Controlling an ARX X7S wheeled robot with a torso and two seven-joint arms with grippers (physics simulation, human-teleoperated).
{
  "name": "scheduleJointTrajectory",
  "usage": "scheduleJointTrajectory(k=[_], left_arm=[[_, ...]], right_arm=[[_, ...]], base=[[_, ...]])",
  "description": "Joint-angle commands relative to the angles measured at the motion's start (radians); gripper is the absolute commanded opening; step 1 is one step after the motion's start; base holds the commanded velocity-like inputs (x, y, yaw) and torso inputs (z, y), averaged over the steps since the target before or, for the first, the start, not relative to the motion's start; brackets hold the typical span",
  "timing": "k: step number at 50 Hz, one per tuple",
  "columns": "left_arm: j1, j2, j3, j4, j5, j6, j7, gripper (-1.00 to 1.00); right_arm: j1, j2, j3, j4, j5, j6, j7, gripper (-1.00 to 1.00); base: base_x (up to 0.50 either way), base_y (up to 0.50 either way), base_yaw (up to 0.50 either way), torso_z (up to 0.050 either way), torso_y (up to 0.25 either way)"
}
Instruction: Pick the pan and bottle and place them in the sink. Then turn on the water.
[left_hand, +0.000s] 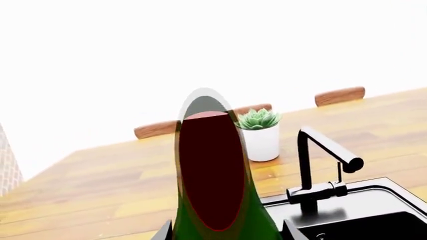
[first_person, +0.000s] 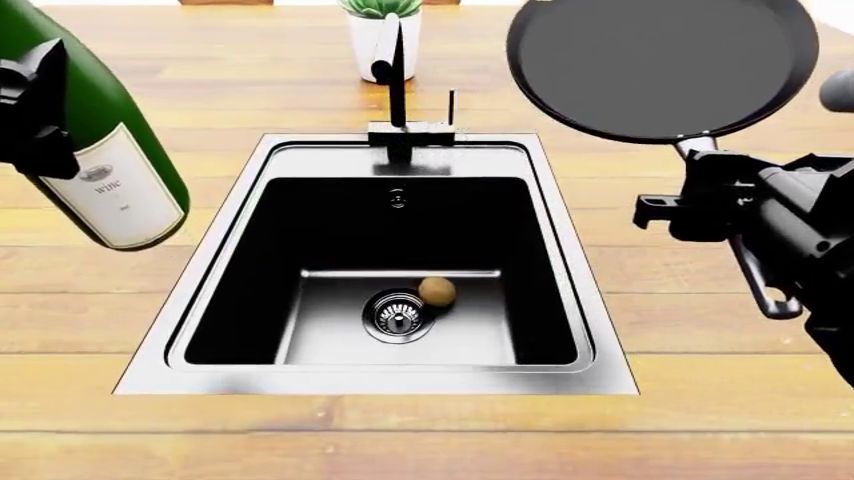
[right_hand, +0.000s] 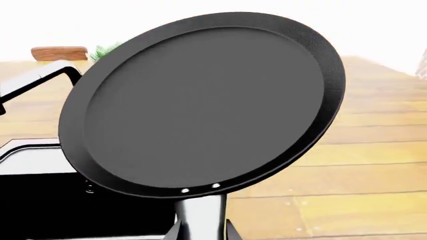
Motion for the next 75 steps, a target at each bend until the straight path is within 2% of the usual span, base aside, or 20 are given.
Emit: scheduleJointTrajectory(k=[1, 27, 37, 75], left_arm=[[-0.081, 0.014, -0.036, -0.025, 0.004, -0.019, -0.01, -1.0], [-0.06, 0.014, -0.043, -0.02, 0.006, -0.01, -0.01, -1.0], [-0.049, 0.015, -0.044, -0.016, 0.008, -0.004, -0.012, -1.0], [-0.041, 0.059, -0.064, -0.018, -0.012, 0.009, -0.039, -1.0]], right_arm=[[0.109, 0.007, 0.086, 0.03, -0.039, 0.015, 0.01, -1.0], [0.089, 0.011, 0.091, 0.025, -0.044, 0.001, 0.006, -1.0], [0.046, 0.034, 0.088, -0.003, -0.045, -0.025, -0.007, -1.0], [-0.167, 0.377, 0.051, -0.433, 0.033, -0.218, 0.029, -1.0]], base=[[0.31, 0.0, 0.0, 0.01, 0.01], [0.5, 0.0, 0.0, 0.001, 0.004], [0.02, 0.0, 0.0, 0.001, 0.005], [0.0, 0.0, 0.0, 0.001, 0.003]])
